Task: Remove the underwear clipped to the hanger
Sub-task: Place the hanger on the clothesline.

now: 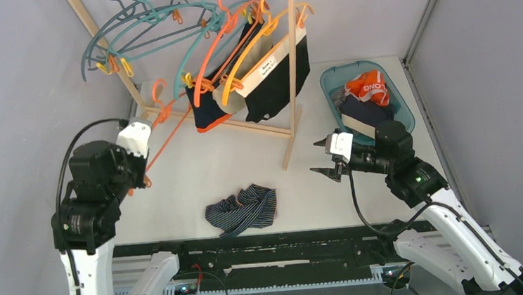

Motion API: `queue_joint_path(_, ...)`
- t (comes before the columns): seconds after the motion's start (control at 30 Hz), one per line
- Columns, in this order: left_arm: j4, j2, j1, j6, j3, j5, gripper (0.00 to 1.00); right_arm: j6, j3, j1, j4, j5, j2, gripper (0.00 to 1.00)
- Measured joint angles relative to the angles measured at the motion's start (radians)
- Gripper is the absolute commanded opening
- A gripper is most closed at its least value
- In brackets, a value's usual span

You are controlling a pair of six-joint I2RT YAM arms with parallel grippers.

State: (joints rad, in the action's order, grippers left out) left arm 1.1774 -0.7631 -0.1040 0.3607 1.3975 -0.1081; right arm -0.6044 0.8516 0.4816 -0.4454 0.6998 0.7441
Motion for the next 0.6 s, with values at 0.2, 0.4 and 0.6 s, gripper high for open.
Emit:
queue_joint_path(0.2, -0.001, -0.121, 0.0, 0.029, 0.174, 0.085, 0.0, 0.0, 0.0, 0.0, 0.0, -0.004, 0.005, 0.63)
queue_joint_path(0.4, -0.001, -0.222, 0.001, 0.088, 0.299, 0.172, 0.0, -0.001, 0.0, 0.001, 0.0, -0.004, 0.007, 0.63)
queue_joint_path(0.6, -0.014, -0.306, 0.001, 0.124, 0.385, 0.192, 0.0, -0.001, 0.0, 0.001, 0.0, -0.004, 0.012, 0.63)
